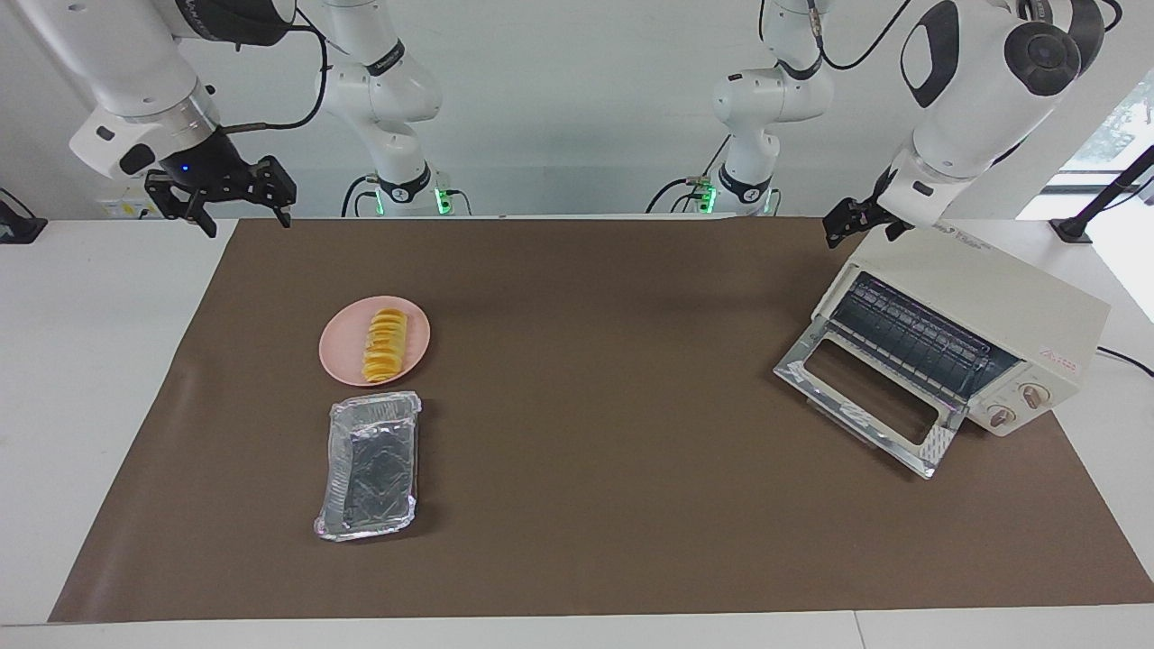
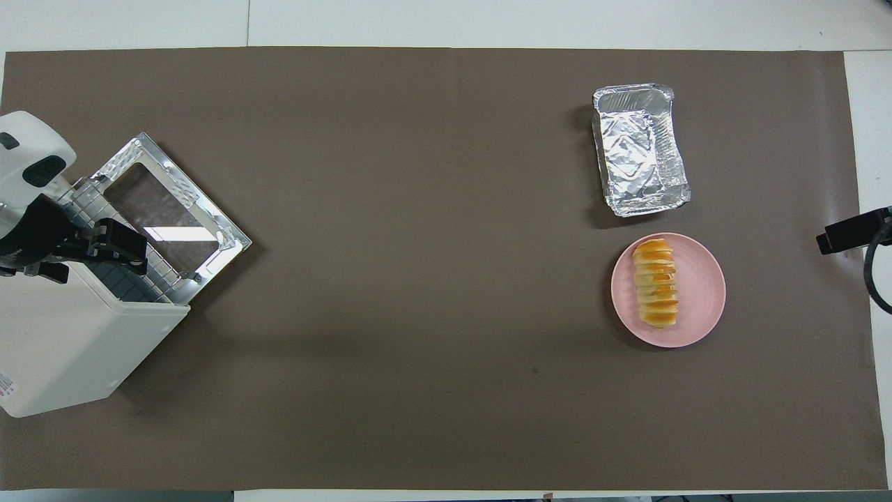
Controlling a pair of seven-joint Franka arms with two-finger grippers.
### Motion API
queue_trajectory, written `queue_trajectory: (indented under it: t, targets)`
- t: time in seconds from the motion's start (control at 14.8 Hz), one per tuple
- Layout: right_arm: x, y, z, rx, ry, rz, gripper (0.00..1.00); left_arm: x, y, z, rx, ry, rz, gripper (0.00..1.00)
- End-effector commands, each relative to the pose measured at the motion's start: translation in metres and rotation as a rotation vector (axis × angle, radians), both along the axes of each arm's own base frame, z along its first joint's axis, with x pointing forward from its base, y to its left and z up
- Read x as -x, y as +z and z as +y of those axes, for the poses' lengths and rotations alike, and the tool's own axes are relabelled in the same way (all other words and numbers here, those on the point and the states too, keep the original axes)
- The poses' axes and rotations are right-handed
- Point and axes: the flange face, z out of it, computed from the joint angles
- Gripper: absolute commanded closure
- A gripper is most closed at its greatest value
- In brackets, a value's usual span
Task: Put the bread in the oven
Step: 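Reach the right gripper to the orange bread on the pink plate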
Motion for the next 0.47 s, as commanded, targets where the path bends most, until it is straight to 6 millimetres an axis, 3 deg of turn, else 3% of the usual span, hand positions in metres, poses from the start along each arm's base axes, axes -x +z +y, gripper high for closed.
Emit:
queue_trajectory:
  t: [0.0,0.27,0.4]
  targets:
    - [0.000,0.001,0.001,-0.002,-0.014,-0.008,0.00,0.003,0.006,0.001,0.020,0.000,-0.009,0.00]
    - [0.001,-0.001,0.004,-0.003,-0.001,-0.004,0.00,0.003,0.006,0.001,0.020,0.000,-0.009,0.00]
    - [0.007,-0.009,0.015,-0.002,0.023,0.009,0.00,0.003,0.006,0.001,0.020,0.000,-0.009,0.00]
